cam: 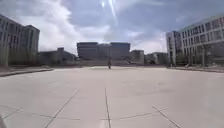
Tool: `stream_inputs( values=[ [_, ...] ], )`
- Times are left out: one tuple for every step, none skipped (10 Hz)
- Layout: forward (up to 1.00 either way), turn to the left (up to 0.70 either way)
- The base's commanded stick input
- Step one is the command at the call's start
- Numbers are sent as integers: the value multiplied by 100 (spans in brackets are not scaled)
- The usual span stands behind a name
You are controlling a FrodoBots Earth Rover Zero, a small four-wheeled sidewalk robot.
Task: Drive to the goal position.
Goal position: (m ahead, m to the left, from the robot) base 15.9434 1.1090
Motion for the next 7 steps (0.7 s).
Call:
stream_inputs(
  values=[
    [70, 0],
    [70, 0],
    [70, 0],
    [70, 0],
    [70, 0],
    [70, 0],
    [70, 0]
  ],
)
